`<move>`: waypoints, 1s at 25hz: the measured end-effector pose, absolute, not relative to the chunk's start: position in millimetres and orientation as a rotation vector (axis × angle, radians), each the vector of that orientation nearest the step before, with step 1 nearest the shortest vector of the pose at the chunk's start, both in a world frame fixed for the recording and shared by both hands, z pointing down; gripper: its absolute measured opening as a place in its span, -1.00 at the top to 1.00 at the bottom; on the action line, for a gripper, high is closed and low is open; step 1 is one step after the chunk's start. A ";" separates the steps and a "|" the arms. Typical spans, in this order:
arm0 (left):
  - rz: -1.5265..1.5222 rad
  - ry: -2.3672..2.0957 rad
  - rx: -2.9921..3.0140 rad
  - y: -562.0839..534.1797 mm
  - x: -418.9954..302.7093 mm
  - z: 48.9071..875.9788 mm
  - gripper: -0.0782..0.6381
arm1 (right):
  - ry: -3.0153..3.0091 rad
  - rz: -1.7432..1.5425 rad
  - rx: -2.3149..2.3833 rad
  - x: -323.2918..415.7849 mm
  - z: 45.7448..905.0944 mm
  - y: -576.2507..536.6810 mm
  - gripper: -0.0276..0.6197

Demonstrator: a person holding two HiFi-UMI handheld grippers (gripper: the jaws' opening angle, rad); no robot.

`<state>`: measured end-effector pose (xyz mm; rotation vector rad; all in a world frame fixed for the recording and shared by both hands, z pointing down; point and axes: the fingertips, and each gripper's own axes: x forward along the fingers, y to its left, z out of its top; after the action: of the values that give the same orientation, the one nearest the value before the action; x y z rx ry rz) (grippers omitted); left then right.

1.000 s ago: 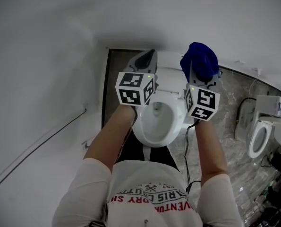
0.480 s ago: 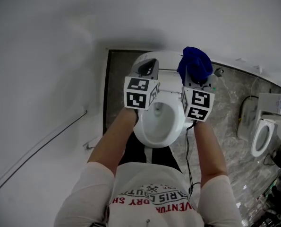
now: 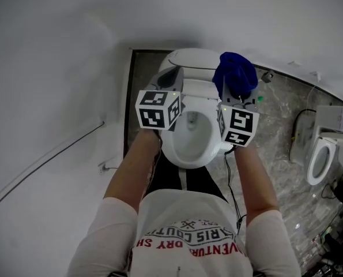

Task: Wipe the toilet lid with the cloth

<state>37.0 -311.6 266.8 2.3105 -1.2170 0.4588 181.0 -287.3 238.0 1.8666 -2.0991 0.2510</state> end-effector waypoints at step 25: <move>0.522 -1.133 2.292 -83.8 -18.0 319.1 0.76 | -1.960 0.359 1.831 123.4 296.8 -67.6 0.63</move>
<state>-18.0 -83.8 319.1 2.2916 -1.1330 0.5224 123.4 -67.6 296.8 1.8308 -1.9602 0.3594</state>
